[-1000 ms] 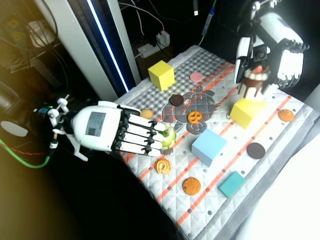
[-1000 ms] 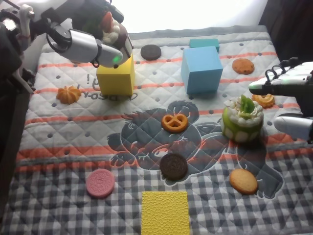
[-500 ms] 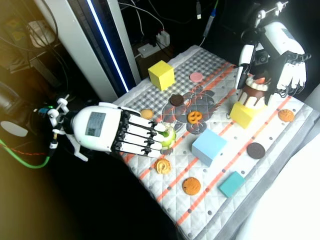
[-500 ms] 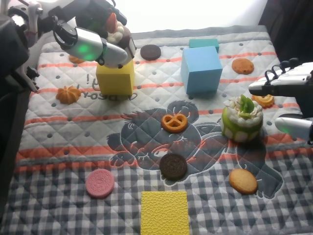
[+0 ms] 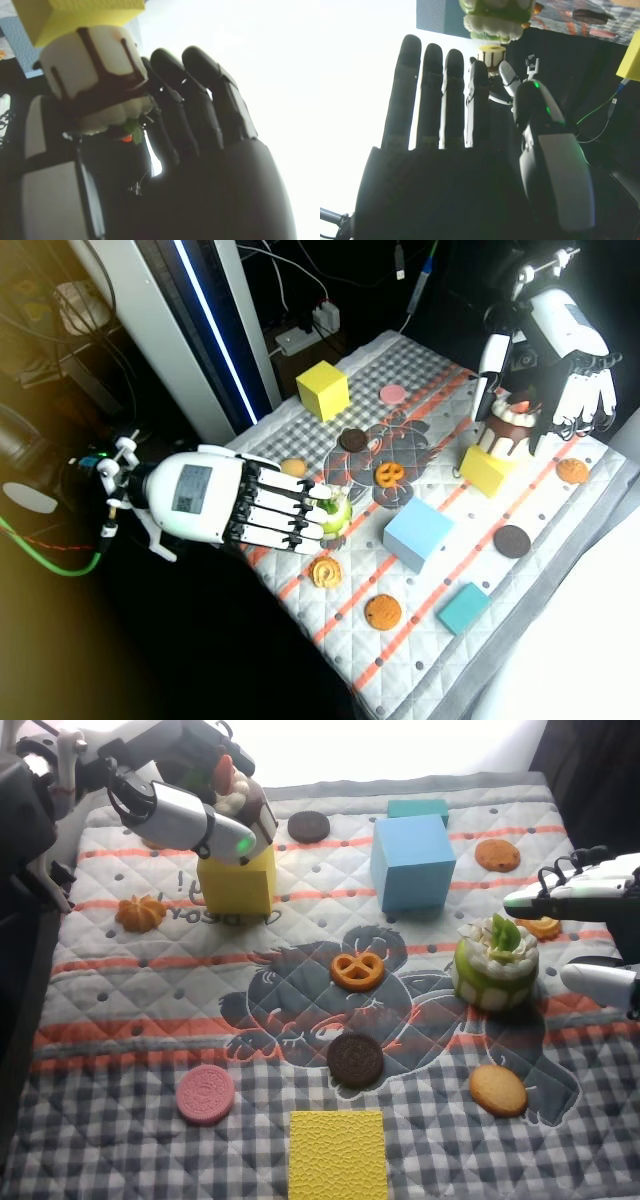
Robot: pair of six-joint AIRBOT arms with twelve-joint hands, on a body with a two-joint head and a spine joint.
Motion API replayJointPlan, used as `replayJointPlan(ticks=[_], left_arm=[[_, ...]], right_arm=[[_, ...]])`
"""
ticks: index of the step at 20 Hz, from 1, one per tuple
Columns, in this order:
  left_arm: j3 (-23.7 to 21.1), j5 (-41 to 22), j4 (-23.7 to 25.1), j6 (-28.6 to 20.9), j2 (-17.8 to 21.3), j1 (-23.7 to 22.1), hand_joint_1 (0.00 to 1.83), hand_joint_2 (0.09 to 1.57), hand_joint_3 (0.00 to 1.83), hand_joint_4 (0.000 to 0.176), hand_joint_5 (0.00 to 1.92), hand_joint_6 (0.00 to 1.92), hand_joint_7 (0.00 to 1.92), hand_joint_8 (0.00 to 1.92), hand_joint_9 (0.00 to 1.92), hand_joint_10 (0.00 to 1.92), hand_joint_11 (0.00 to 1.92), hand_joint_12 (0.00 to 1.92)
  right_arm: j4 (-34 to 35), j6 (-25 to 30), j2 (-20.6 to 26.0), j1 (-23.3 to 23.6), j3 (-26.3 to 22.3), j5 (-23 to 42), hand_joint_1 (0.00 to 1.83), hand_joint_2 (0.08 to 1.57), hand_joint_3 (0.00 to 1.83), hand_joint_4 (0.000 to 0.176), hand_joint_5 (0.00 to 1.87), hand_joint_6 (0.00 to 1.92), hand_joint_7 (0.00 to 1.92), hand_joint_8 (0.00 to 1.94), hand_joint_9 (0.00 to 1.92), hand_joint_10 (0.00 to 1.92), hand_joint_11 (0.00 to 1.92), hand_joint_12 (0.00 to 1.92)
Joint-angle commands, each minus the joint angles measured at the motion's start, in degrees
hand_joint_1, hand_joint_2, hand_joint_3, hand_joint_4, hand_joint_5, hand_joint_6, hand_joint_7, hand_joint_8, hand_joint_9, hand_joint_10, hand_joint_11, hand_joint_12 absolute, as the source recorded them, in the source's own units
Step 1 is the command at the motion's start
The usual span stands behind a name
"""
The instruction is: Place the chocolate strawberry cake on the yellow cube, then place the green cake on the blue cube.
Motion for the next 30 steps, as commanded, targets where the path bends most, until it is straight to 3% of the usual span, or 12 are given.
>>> replayJointPlan(ticks=[1, 5, 9, 11, 15, 17, 19, 21, 23, 25, 28, 30], left_arm=[[0.3, -5.8, 0.4, -0.4, 0.3, -0.5, 1.00, 0.97, 0.00, 0.000, 0.75, 0.00, 0.80, 0.31, 0.55, 0.95, 0.28, 1.46], [0.3, -5.7, 0.5, -0.3, 0.0, 0.0, 0.91, 0.95, 0.00, 0.021, 0.70, 0.00, 0.80, 0.13, 0.54, 0.73, 0.14, 1.42], [0.3, -5.5, 0.5, -0.3, -0.2, 0.4, 0.86, 0.95, 0.00, 0.042, 0.62, 0.00, 0.75, 0.01, 0.57, 0.46, 0.07, 1.41], [0.3, -5.5, 0.5, -0.4, -0.4, 0.7, 0.89, 0.94, 0.00, 0.036, 0.62, 0.00, 0.76, 0.01, 0.60, 0.47, 0.10, 1.43], [0.2, -5.5, 0.5, -0.4, -0.4, 0.9, 0.94, 0.94, 0.00, 0.053, 0.61, 0.00, 0.76, 0.00, 0.55, 0.59, 0.10, 1.44], [0.2, -5.5, 0.5, -0.4, -0.4, 0.9, 0.94, 0.95, 0.00, 0.044, 0.60, 0.00, 0.76, 0.00, 0.55, 0.59, 0.11, 1.43], [0.1, -5.7, 0.5, -0.4, -0.4, 1.0, 0.91, 0.95, 0.00, 0.052, 0.59, 0.00, 0.75, 0.00, 0.55, 0.59, 0.10, 1.43], [-0.3, -6.3, 0.5, -0.4, -0.2, 1.4, 0.89, 0.94, 0.00, 0.036, 0.58, 0.00, 0.75, 0.00, 0.56, 0.60, 0.11, 1.43], [-0.6, -7.2, 0.3, -0.4, 0.0, 1.7, 0.88, 0.92, 0.00, 0.064, 0.49, 0.00, 0.65, 0.00, 0.49, 0.57, 0.08, 1.40], [-0.8, -8.0, -0.2, -0.4, 0.2, 1.9, 0.82, 0.91, 0.00, 0.079, 0.33, 0.00, 0.49, 0.00, 0.42, 0.38, 0.00, 1.30], [-1.9, -10.0, -0.8, -0.4, 1.2, 2.6, 0.72, 0.87, 0.00, 0.173, 0.10, 0.00, 0.24, 0.00, 0.29, 0.02, 0.00, 0.83], [-3.1, -11.7, -1.1, -0.4, 2.0, 3.3, 0.70, 0.87, 0.00, 0.170, 0.06, 0.00, 0.17, 0.00, 0.23, 0.00, 0.00, 0.76]], right_arm=[[1.2, 0.5, -0.1, 0.2, 0.3, 6.7, 0.45, 1.37, 0.00, 0.064, 0.48, 0.00, 0.55, 0.00, 0.53, 0.00, 0.55, 0.02], [1.3, 0.5, -0.2, 0.1, 0.3, 6.7, 0.50, 1.37, 0.00, 0.054, 0.48, 0.00, 0.56, 0.00, 0.55, 0.00, 0.57, 0.02], [1.5, 0.6, -0.2, 0.0, 0.3, 6.7, 0.55, 1.35, 0.00, 0.060, 0.49, 0.00, 0.56, 0.00, 0.56, 0.00, 0.58, 0.02], [1.6, 0.6, -0.2, -0.2, 0.3, 6.7, 0.53, 1.34, 0.00, 0.071, 0.48, 0.00, 0.56, 0.00, 0.56, 0.00, 0.58, 0.02], [1.8, 0.6, -0.2, -0.3, 0.3, 6.7, 0.51, 1.34, 0.00, 0.073, 0.48, 0.00, 0.55, 0.00, 0.55, 0.00, 0.58, 0.02], [1.8, 0.6, -0.2, -0.4, 0.3, 6.7, 0.48, 1.34, 0.00, 0.085, 0.47, 0.00, 0.55, 0.00, 0.55, 0.00, 0.58, 0.02], [1.9, 0.7, -0.2, -0.4, 0.3, 6.7, 0.47, 1.34, 0.00, 0.078, 0.48, 0.00, 0.55, 0.00, 0.56, 0.00, 0.59, 0.02], [1.9, 0.7, -0.2, -0.4, 0.3, 6.7, 0.49, 1.34, 0.00, 0.067, 0.48, 0.00, 0.55, 0.00, 0.55, 0.00, 0.57, 0.01], [1.9, 0.7, -0.2, -0.4, 0.3, 6.7, 0.47, 1.35, 0.00, 0.070, 0.47, 0.00, 0.55, 0.00, 0.54, 0.00, 0.57, 0.01], [1.9, 0.7, -0.2, -0.5, 0.3, 6.8, 0.49, 1.35, 0.00, 0.069, 0.47, 0.00, 0.54, 0.00, 0.55, 0.00, 0.57, 0.01], [2.0, 0.7, -0.2, -0.5, 0.3, 6.8, 0.50, 1.34, 0.00, 0.073, 0.47, 0.00, 0.54, 0.00, 0.54, 0.00, 0.57, 0.01], [2.1, 0.7, -0.3, -0.5, 0.3, 7.0, 0.50, 1.34, 0.00, 0.073, 0.46, 0.00, 0.53, 0.00, 0.52, 0.00, 0.56, 0.00]])
